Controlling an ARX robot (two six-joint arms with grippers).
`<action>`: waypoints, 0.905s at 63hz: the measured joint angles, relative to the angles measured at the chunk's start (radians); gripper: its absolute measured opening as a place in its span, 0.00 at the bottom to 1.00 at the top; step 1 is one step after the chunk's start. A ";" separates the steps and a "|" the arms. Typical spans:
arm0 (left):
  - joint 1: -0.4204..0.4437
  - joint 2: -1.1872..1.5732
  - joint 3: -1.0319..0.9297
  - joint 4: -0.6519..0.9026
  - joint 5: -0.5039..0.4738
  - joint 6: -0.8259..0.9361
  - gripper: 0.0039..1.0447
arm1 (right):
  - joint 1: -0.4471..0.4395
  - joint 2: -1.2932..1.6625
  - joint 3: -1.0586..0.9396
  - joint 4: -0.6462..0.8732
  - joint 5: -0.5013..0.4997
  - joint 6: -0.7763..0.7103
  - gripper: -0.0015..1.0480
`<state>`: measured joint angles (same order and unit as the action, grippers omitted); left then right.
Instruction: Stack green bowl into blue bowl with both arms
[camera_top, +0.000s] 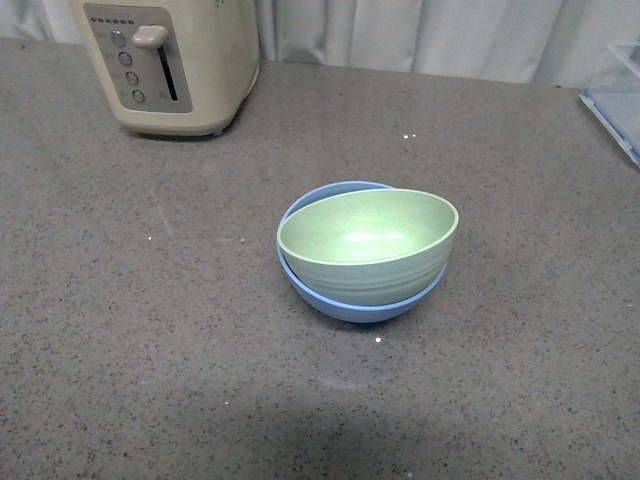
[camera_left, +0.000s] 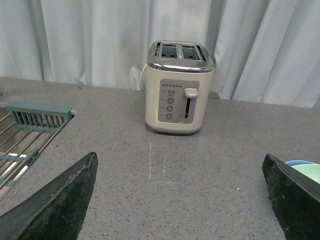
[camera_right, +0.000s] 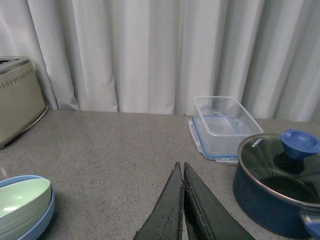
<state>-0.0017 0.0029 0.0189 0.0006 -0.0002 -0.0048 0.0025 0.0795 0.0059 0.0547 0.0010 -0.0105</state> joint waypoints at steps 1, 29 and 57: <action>0.000 0.000 0.000 0.000 0.000 0.000 0.94 | 0.000 -0.021 0.000 -0.029 0.000 0.000 0.01; 0.000 0.000 0.000 0.000 0.000 0.000 0.94 | 0.000 -0.075 0.000 -0.055 -0.002 0.000 0.45; 0.000 0.000 0.000 0.000 0.000 0.000 0.94 | 0.000 -0.075 0.000 -0.055 -0.002 0.001 0.91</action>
<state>-0.0017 0.0029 0.0189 0.0006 0.0002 -0.0044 0.0025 0.0044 0.0059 -0.0006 -0.0013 -0.0097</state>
